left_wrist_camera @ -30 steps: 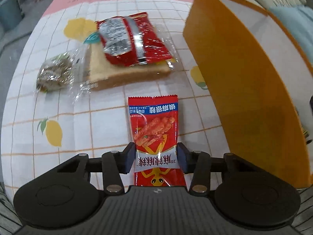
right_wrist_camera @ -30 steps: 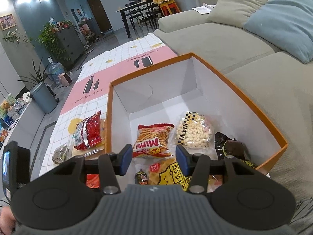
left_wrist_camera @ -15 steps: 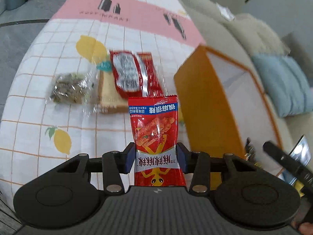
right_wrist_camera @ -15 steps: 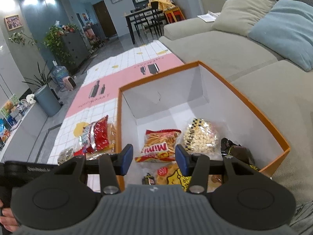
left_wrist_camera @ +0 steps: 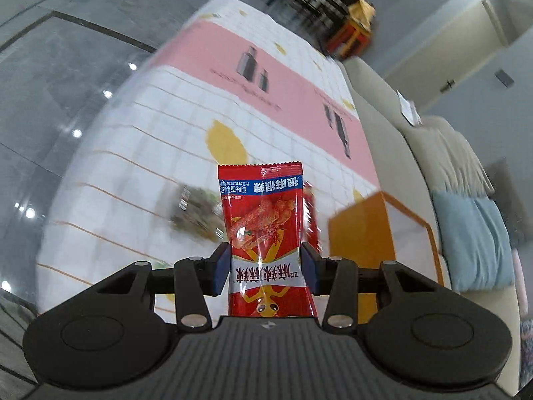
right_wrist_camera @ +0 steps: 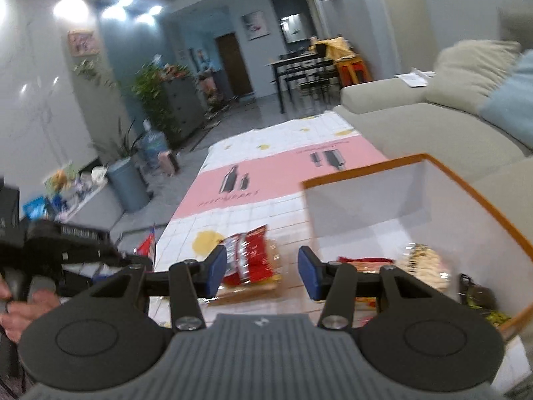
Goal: Organize snacks
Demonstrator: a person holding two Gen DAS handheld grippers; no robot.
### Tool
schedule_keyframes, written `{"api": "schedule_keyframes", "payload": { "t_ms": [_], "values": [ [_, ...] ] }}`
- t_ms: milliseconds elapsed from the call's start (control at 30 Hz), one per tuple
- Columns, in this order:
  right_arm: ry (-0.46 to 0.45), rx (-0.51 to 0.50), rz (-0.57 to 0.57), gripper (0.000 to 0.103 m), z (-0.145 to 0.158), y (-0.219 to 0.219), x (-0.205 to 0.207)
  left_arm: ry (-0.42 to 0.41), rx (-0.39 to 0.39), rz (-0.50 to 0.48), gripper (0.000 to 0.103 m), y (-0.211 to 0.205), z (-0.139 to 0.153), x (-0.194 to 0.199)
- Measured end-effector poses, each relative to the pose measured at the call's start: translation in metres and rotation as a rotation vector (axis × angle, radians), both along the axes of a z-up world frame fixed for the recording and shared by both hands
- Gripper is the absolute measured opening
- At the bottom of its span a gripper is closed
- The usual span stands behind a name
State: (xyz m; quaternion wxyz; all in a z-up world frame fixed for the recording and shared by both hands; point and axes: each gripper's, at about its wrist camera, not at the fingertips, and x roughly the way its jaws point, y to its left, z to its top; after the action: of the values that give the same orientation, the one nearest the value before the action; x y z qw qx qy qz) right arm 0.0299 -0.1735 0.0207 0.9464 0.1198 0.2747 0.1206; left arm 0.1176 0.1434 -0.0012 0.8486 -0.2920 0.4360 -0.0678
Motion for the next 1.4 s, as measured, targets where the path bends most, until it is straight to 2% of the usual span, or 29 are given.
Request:
{"api": "schedule_keyframes", "payload": {
  "t_ms": [100, 200, 233, 300, 333, 400, 633, 767, 833, 933, 1200, 1400],
  "values": [
    [0.035, -0.038, 0.020, 0.050, -0.009, 0.026, 0.016, -0.020, 0.012, 0.045, 0.050, 0.011, -0.001, 0.000],
    [0.114, -0.003, 0.034, 0.063, -0.020, 0.044, 0.040, 0.003, 0.001, 0.069, 0.050, 0.017, -0.009, 0.006],
    [0.136, -0.005, 0.035, 0.064, -0.025, 0.049, 0.049, 0.013, -0.003, 0.074, 0.050, 0.018, -0.011, 0.008],
    [0.149, -0.039, 0.015, 0.065, -0.031, 0.061, 0.065, 0.029, -0.008, 0.090, 0.050, 0.020, -0.015, 0.011],
    [0.148, -0.061, 0.002, 0.071, -0.034, 0.067, 0.073, 0.033, -0.010, 0.096, 0.050, 0.020, -0.016, 0.012],
    [0.144, -0.096, -0.009, 0.075, -0.042, 0.076, 0.091, 0.036, -0.012, 0.098, 0.050, 0.023, -0.018, 0.013],
    [0.169, -0.197, 0.021, 0.075, -0.080, 0.106, 0.149, 0.047, -0.019, 0.093, 0.050, 0.028, -0.024, 0.016],
    [0.211, -0.287, 0.008, 0.075, -0.097, 0.119, 0.169, 0.004, 0.038, 0.096, 0.050, 0.025, -0.020, 0.017],
    [0.248, -0.299, 0.023, 0.075, -0.107, 0.122, 0.179, -0.004, 0.039, 0.089, 0.050, 0.024, -0.019, 0.017],
    [0.255, -0.306, 0.037, 0.078, -0.114, 0.126, 0.186, -0.002, 0.034, 0.084, 0.051, 0.024, -0.020, 0.016],
    [0.206, -0.339, 0.040, 0.071, -0.116, 0.131, 0.179, -0.013, 0.028, 0.089, 0.050, 0.027, -0.017, 0.013],
    [0.152, -0.307, 0.022, 0.071, -0.097, 0.125, 0.166, -0.031, 0.000, 0.087, 0.050, 0.026, -0.012, 0.008]
  ]
}}
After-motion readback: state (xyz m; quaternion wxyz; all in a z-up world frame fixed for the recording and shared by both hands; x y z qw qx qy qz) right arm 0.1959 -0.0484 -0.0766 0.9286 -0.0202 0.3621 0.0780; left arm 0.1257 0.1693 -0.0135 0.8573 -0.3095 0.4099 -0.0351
